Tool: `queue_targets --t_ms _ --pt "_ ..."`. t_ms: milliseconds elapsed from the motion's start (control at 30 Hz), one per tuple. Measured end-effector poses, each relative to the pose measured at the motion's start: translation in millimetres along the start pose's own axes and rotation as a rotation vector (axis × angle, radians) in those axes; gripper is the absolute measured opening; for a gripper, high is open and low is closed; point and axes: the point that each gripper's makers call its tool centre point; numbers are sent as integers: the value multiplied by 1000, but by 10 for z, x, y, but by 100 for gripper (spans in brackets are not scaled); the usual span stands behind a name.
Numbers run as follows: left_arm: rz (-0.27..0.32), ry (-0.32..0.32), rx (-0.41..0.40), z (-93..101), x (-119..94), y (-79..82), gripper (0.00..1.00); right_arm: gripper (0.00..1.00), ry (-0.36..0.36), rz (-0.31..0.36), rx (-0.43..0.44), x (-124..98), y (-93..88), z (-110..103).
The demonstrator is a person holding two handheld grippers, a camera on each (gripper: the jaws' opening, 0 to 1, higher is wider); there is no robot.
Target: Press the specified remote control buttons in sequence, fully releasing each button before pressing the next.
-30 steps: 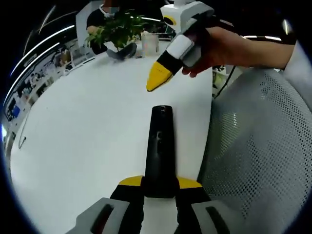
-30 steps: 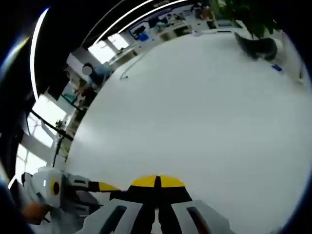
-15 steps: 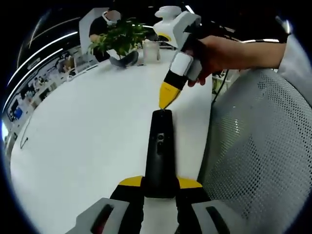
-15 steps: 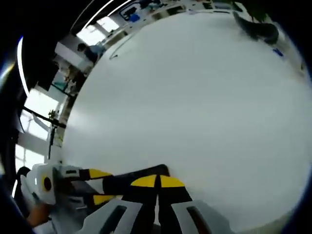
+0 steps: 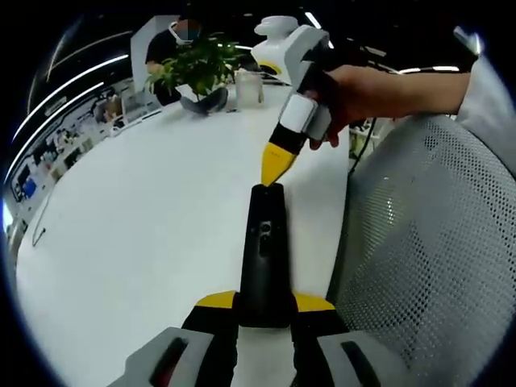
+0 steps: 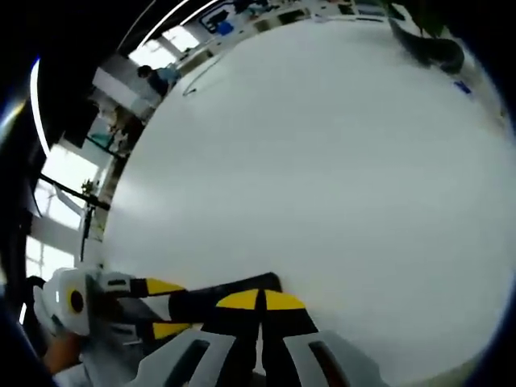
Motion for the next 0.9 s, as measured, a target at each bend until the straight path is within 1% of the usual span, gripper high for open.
queue_targets --t_ms 133,200,267,333,400,567,733,900 --pt "-1 2 -1 3 5 7 24 0 4 3 3 -1 3 6" --pt "2 3 -1 4 9 13 24 0 5 11 18 -2 1 17" --pt "3 3 -1 5 11 16 24 0 4 11 6 2 -2 17" --pt "4 3 -2 6 13 17 24 0 -6 17 -28 4 -12 5" --pt "5 3 -3 6 14 18 24 0 -7 21 -30 4 -10 7" --pt "9 6 -4 1 17 21 24 0 23 10 10 5 21 13" --pt "11 8 -4 -7 15 22 24 0 28 12 24 7 17 3" --pt "12 8 -4 -10 15 26 24 0 29 1 35 -1 26 -1"
Point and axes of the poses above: the point that each gripper's makers call its tool centre point, and the gripper's own axes: x roughly forward along the fingers, z roughly to its right, y roughly out of its top, and after that the axes turned 12 degrees about x, right-handed
